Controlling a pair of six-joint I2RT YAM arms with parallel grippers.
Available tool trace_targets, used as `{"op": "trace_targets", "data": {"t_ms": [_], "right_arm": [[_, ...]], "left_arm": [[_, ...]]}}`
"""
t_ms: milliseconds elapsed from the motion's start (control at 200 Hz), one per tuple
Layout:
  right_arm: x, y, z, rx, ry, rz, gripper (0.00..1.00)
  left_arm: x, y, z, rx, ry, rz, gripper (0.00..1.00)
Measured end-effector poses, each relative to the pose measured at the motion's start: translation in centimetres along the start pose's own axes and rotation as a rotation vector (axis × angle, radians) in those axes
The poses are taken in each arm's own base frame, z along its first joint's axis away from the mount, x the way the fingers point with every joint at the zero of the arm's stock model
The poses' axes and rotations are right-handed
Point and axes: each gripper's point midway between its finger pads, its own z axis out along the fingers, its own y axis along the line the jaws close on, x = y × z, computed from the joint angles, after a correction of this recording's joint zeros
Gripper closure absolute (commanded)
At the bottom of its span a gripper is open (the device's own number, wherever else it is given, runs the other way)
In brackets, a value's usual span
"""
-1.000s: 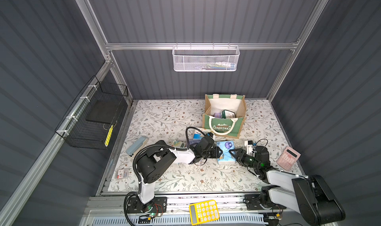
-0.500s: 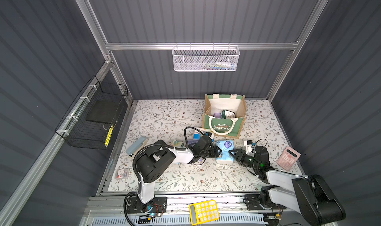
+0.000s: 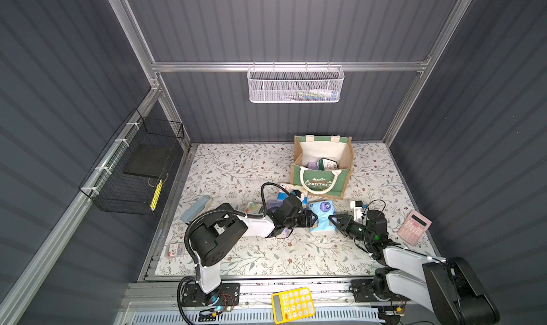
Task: Put tissues into the canvas bag
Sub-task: Pick up the pack of facial tissues from the center of the board.
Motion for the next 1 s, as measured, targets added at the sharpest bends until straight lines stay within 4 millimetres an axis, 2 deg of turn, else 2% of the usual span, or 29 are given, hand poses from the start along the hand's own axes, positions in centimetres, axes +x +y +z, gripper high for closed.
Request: {"op": "trace_targets", "data": {"t_ms": [300,705,1001], "right_arm": [[-2.4,0.7,-1.9,-0.028,-0.090,0.005,0.70],[-4.6,0.1,-5.4,-0.008,-0.188,0.047,0.70],[-7.9,2.4,-8.4,-0.072,-0.247,0.066,0.71]], "left_arm": [[-1.8,-1.3,-2.8,-0.005,-0.078,0.035,0.01],[-4.5,-1.3,-6.7,-0.104,-0.197,0.094,0.00],[-5.8,0.0,-9.5,-0.228,-0.262,0.140,0.00]]}}
